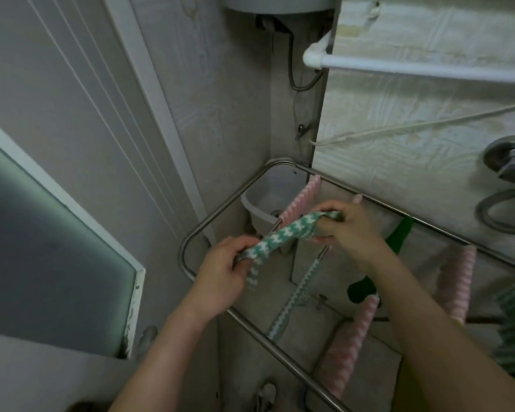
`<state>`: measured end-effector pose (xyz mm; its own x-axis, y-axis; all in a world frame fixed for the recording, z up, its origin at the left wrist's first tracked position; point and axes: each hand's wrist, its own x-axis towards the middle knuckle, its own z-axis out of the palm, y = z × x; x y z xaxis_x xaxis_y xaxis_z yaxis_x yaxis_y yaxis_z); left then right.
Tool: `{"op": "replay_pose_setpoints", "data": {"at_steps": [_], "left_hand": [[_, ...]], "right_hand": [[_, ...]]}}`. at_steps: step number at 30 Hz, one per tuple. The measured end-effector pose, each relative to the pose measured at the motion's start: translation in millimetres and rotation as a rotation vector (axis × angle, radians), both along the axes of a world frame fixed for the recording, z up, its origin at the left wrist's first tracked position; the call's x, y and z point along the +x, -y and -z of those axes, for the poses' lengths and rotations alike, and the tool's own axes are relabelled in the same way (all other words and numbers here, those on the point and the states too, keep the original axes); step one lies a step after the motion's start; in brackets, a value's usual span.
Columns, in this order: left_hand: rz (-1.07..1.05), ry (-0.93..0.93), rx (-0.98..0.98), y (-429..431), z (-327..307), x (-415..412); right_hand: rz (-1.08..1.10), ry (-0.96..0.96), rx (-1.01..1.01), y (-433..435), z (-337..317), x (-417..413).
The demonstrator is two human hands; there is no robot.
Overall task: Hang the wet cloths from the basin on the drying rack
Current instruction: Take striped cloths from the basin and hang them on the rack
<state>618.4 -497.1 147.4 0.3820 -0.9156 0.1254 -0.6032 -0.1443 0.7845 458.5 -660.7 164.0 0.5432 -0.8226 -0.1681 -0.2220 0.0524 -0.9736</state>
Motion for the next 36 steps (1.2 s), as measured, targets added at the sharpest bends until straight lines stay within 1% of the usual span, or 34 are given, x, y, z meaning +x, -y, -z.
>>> {"op": "replay_pose_setpoints", "data": {"at_steps": [1, 3, 6, 10, 12, 15, 17, 19, 21, 23, 24, 26, 27, 29, 30, 33, 36], "left_hand": [[0.0, -0.068, 0.015, -2.3, 0.8, 2.3], [-0.014, -0.17, 0.036, -6.3, 2.2, 5.0], [-0.083, -0.23, 0.082, -8.0, 10.4, 17.6], [-0.209, -0.161, 0.25, -5.9, 28.4, 38.1], [-0.291, -0.091, 0.326, -3.3, 40.4, 49.0], [-0.354, 0.009, 0.431, 0.2, 52.2, 55.0], [-0.39, 0.043, 0.457, 1.0, 57.8, 57.2], [-0.406, 0.1, 0.468, 0.6, 59.7, 54.8], [-0.425, 0.185, 0.461, -1.4, 61.8, 52.3], [-0.442, 0.279, 0.416, -2.9, 63.0, 51.7], [-0.43, 0.298, 0.392, -2.9, 64.4, 51.0], [-0.334, 0.257, 0.393, -2.7, 63.7, 47.8], [-0.266, 0.23, 0.424, -2.9, 62.5, 44.7], [-0.156, 0.223, 0.483, -3.8, 61.1, 38.3], [-0.138, 0.247, 0.491, -4.1, 60.7, 36.2], [-0.135, 0.296, 0.495, -4.6, 62.6, 37.5], [-0.112, 0.261, 0.499, -4.4, 63.5, 43.8]], "right_hand": [[0.013, 0.006, 0.019, -0.7, 3.2, 4.6], [0.033, -0.024, -0.008, -1.8, 9.3, 12.8], [0.006, -0.14, -0.152, 6.3, 24.2, 31.4], [-0.088, -0.258, -0.308, 7.1, 37.3, 61.7], [-0.145, -0.313, -0.362, 6.2, 48.4, 80.3], [-0.163, -0.433, -0.436, 4.9, 62.4, 99.8], [-0.177, -0.452, -0.422, 3.3, 68.7, 111.2], [-0.198, -0.426, -0.346, 3.8, 72.7, 117.0], [-0.29, -0.429, -0.305, 6.1, 73.0, 118.3], [-0.323, -0.472, -0.389, 8.8, 73.1, 116.6], [-0.29, -0.495, -0.425, 11.9, 74.3, 113.9], [-0.176, -0.541, -0.438, 16.5, 74.1, 104.4], [-0.152, -0.579, -0.419, 17.7, 75.3, 99.0], [-0.181, -0.66, -0.362, 17.0, 81.3, 92.4], [-0.195, -0.654, -0.318, 15.8, 85.6, 90.9], [-0.164, -0.531, -0.201, 10.3, 96.3, 92.0], [-0.088, -0.474, -0.152, 9.3, 105.2, 93.9]]}}
